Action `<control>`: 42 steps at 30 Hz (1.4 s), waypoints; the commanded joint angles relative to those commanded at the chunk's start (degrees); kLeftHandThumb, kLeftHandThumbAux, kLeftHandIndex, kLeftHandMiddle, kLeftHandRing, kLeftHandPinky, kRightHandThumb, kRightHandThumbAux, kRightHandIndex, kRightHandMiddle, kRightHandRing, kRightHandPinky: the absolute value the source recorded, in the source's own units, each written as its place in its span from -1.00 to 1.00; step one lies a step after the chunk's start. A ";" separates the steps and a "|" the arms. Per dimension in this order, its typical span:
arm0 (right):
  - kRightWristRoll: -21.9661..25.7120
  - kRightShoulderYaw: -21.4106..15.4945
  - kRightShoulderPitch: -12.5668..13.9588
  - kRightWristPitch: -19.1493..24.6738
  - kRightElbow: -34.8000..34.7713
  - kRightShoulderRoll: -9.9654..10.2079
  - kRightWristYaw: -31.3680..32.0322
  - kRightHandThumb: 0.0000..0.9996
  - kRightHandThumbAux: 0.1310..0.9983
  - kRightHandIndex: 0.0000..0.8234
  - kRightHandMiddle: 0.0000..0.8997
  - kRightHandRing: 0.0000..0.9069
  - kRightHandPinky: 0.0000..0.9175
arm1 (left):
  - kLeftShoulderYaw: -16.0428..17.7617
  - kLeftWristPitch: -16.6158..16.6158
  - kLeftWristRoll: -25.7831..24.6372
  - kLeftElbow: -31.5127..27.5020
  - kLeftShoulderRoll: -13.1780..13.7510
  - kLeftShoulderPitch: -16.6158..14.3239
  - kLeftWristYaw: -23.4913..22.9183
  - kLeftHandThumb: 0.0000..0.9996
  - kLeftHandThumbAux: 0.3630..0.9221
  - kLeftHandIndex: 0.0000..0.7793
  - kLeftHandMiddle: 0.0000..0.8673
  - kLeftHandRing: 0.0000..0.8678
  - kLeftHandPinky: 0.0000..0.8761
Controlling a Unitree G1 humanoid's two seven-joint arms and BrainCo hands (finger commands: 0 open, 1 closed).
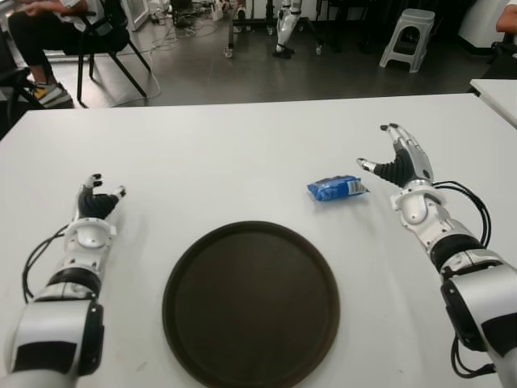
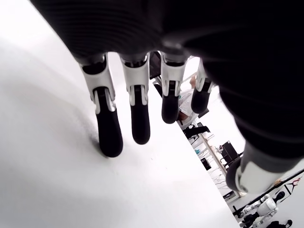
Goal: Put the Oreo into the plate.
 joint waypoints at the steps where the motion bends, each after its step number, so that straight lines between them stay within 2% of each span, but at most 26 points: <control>1: -0.08 0.11 -0.04 -0.19 -0.01 -0.08 0.37 -0.52 0.07 -1.00 -1.00 -0.95 -0.78 | 0.01 -0.01 0.01 0.01 0.00 0.02 -0.03 -0.19 -0.12 -0.98 -0.69 -0.57 -0.51; 4: -0.45 0.72 -0.26 -0.87 -0.05 -0.36 1.65 -0.49 0.06 -1.00 -1.00 -0.94 -0.78 | -0.35 -0.05 0.45 0.01 0.07 0.05 0.21 -0.19 -0.12 -0.98 -0.71 -0.61 -0.59; 8: -1.55 2.29 -0.48 -1.98 -0.11 -0.99 3.46 -0.52 0.03 -1.00 -1.00 -0.93 -0.79 | -0.79 -0.20 0.90 -0.06 0.07 0.16 0.58 -0.19 -0.12 -1.00 -0.70 -0.60 -0.56; 12: -2.72 3.73 -0.81 -2.54 -0.14 -1.29 4.83 -0.56 0.01 -1.00 -1.00 -0.95 -0.82 | -1.05 -0.10 1.14 -0.08 0.07 0.18 0.65 -0.22 -0.14 -0.99 -0.71 -0.63 -0.61; 18: -3.63 5.55 -1.14 -3.50 -0.16 -0.71 6.61 -0.55 0.00 -1.00 -1.00 -0.93 -0.81 | -1.31 -0.01 1.18 -0.07 0.12 0.14 0.40 -0.25 -0.13 -0.99 -0.72 -0.63 -0.62; 25: -4.86 7.48 -1.19 -3.96 -0.02 -0.60 7.98 -0.54 -0.02 -1.00 -0.99 -0.90 -0.83 | -1.15 -0.01 0.90 -0.12 -0.04 0.10 0.49 -0.22 -0.13 -1.00 -0.69 -0.57 -0.51; 33: -8.09 11.17 -1.01 -3.34 0.24 -0.32 7.96 -0.50 0.02 -1.00 -1.00 -0.91 -0.83 | -0.61 -0.32 0.31 -0.18 -0.26 0.14 0.08 -0.20 -0.22 -0.97 -0.70 -0.62 -0.59; 37: -9.23 12.52 -0.57 -3.23 0.44 0.01 8.25 -0.44 0.01 -1.00 -0.98 -0.89 -0.82 | -0.75 -0.49 0.51 -0.22 -0.32 0.13 0.56 -0.26 -0.20 -0.99 -0.71 -0.64 -0.63; 42: -10.53 14.38 0.12 -3.33 0.55 0.26 8.53 -0.53 -0.02 -1.00 -0.99 -0.87 -0.76 | -1.47 -0.39 1.27 -0.24 -0.31 0.10 1.26 -0.29 -0.19 -0.97 -0.68 -0.60 -0.58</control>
